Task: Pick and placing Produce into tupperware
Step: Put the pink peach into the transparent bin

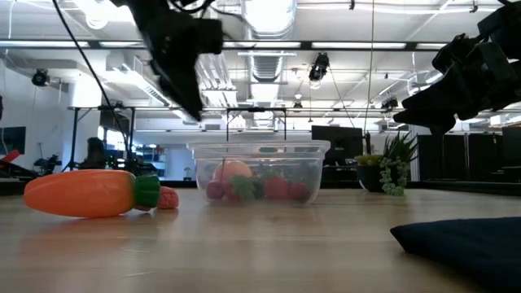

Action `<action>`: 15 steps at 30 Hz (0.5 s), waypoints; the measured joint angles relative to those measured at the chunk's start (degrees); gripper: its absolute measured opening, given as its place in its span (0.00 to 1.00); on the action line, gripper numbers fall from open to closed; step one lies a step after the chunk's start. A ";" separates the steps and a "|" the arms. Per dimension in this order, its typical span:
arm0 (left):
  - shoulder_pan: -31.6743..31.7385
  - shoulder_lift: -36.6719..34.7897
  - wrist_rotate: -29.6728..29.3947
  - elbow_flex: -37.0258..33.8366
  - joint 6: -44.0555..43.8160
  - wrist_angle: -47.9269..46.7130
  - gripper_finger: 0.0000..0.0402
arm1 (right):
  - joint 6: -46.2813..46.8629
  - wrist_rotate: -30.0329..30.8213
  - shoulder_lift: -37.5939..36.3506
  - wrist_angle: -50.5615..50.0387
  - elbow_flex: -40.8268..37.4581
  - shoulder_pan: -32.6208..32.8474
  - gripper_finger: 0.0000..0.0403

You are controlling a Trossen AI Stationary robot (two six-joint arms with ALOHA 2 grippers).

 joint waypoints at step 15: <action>-12.75 -5.41 -0.85 -6.61 -34.15 -3.64 0.59 | 0.00 0.00 0.00 0.00 0.00 0.01 0.57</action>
